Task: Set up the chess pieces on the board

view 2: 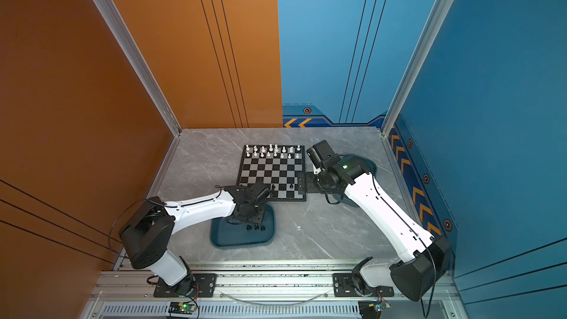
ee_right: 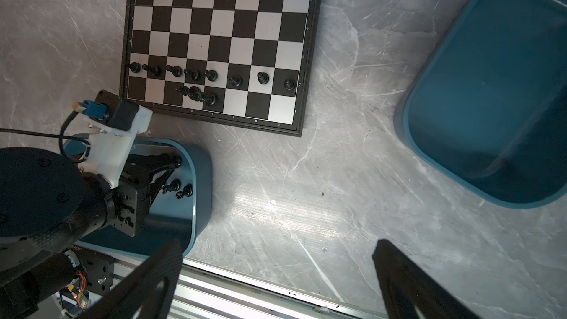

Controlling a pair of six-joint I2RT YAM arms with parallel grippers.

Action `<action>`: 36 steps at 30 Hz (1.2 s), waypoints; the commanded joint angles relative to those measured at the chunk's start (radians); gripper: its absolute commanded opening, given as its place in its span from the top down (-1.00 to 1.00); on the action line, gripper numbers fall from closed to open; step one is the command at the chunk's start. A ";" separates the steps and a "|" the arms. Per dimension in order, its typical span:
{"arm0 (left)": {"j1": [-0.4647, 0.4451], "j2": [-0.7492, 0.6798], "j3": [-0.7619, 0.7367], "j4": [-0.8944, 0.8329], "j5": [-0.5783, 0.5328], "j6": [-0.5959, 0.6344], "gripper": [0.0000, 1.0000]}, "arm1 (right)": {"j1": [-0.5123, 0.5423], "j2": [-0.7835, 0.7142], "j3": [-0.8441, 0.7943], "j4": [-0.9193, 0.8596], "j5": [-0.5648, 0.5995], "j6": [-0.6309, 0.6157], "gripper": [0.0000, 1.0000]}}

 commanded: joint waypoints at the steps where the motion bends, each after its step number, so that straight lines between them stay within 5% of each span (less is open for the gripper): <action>1: 0.015 -0.001 0.002 -0.004 0.018 0.020 0.50 | 0.002 -0.026 -0.015 -0.005 0.031 0.024 -1.00; 36: 0.017 0.048 0.072 -0.005 0.046 0.052 0.52 | -0.018 -0.059 -0.036 -0.011 0.035 0.024 -1.00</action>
